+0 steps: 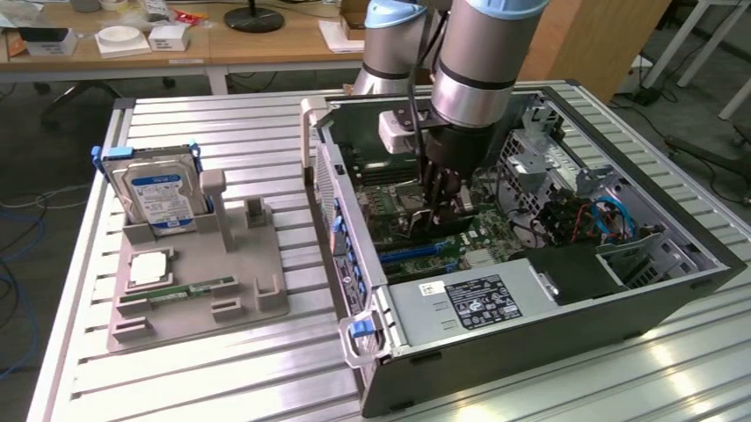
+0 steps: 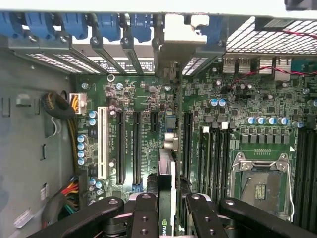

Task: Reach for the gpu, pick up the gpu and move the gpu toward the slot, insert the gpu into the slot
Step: 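Insert the gpu into the slot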

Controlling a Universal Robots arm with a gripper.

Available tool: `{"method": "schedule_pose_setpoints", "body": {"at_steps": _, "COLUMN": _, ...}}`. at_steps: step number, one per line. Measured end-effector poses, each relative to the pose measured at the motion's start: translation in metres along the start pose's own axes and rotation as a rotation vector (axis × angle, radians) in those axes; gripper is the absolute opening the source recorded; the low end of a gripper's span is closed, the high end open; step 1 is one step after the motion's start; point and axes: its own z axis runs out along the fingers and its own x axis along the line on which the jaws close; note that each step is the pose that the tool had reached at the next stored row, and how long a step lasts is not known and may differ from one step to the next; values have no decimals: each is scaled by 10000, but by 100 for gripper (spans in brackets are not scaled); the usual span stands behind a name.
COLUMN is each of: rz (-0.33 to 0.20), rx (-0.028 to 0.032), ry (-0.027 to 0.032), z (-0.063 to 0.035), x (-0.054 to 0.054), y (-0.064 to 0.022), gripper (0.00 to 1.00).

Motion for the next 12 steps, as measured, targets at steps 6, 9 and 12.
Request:
{"method": "schedule_pose_setpoints", "body": {"at_steps": 6, "rz": 1, "rx": 0, "ry": 1, "z": 8, "x": 0, "y": 2, "gripper": 26}}
{"method": "schedule_pose_setpoints", "body": {"at_steps": 9, "rz": 0, "rx": 3, "ry": 1, "z": 33, "x": 0, "y": 3, "gripper": 26}}
{"method": "schedule_pose_setpoints", "body": {"at_steps": 12, "rz": 0, "rx": 2, "ry": 1, "z": 76, "x": 0, "y": 4, "gripper": 26}}
